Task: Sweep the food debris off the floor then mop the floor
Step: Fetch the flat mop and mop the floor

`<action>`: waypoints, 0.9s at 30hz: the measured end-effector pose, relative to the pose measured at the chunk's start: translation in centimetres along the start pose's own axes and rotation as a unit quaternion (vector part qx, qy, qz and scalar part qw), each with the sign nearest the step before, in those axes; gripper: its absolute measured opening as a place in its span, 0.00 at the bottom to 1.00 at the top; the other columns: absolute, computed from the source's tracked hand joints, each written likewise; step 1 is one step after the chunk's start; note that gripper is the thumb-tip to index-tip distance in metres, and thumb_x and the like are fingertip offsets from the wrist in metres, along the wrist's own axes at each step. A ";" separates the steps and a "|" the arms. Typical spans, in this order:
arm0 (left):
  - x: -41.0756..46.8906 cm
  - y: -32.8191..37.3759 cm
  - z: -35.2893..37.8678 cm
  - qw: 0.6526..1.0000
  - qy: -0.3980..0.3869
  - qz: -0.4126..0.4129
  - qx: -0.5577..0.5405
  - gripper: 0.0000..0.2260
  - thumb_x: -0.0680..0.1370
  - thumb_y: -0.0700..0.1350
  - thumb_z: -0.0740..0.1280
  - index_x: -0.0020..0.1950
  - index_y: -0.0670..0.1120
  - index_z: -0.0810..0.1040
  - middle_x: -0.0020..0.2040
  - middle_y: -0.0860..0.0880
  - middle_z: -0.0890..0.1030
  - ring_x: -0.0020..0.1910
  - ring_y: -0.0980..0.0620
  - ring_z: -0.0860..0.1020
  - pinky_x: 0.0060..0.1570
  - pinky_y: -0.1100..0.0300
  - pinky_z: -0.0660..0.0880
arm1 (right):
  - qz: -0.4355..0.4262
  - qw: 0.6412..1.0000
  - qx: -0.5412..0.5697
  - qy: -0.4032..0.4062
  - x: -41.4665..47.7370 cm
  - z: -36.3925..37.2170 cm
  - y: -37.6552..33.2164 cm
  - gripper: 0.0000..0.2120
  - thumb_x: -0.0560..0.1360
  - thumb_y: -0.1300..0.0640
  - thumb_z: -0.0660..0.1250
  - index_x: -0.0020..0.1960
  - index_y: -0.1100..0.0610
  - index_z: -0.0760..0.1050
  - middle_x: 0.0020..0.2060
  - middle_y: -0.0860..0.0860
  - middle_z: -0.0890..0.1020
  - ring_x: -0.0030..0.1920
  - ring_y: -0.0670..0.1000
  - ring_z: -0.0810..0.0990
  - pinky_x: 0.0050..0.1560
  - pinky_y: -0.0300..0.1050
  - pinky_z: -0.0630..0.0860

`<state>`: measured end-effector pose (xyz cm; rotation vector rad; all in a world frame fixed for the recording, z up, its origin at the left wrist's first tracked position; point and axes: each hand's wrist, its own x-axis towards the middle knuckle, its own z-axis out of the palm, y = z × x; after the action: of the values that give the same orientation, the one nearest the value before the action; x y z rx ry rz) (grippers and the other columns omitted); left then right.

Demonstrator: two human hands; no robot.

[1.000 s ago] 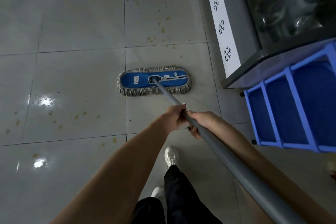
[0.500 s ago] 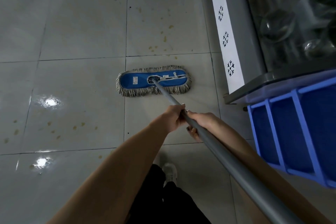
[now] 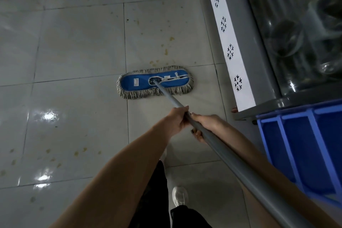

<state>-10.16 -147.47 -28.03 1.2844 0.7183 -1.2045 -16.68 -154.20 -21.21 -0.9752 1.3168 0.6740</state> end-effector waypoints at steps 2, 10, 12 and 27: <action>0.7 2.4 -0.2 1.000 0.003 -0.002 0.008 0.09 0.81 0.41 0.59 0.41 0.40 0.67 0.34 0.46 0.70 0.32 0.52 0.72 0.20 0.64 0.75 | 0.001 1.000 0.004 -0.004 0.4 0.9 -2.3 0.20 0.79 0.47 0.61 0.37 0.63 0.68 0.28 0.57 0.70 0.11 0.45 0.66 0.14 0.30 0.64; 3.7 11.1 -1.0 0.999 0.020 -0.015 0.047 0.10 0.80 0.42 0.61 0.40 0.40 0.68 0.33 0.46 0.71 0.30 0.52 0.73 0.18 0.64 0.74 | -0.018 0.999 0.036 -0.002 2.4 4.5 -9.9 0.20 0.78 0.48 0.63 0.38 0.64 0.69 0.28 0.57 0.71 0.15 0.46 0.68 0.16 0.31 0.67; 4.1 12.2 -1.3 0.998 0.010 -0.023 0.049 0.10 0.81 0.42 0.60 0.40 0.40 0.68 0.33 0.46 0.71 0.30 0.52 0.72 0.18 0.64 0.74 | -0.020 0.999 0.041 -0.001 2.6 4.9 -10.6 0.19 0.78 0.49 0.63 0.38 0.64 0.69 0.28 0.57 0.71 0.16 0.47 0.68 0.16 0.31 0.68; 0.7 6.8 0.4 0.996 -0.024 -0.031 0.081 0.13 0.81 0.45 0.59 0.39 0.39 0.66 0.33 0.46 0.69 0.30 0.53 0.71 0.19 0.63 0.75 | -0.048 0.997 0.062 -0.018 0.6 1.8 -4.9 0.19 0.78 0.51 0.64 0.37 0.65 0.69 0.28 0.57 0.70 0.13 0.46 0.68 0.17 0.30 0.67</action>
<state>-3.68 -148.92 -26.43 1.3693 0.6400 -1.3630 -11.49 -154.99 -20.89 -0.9155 1.2561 0.5291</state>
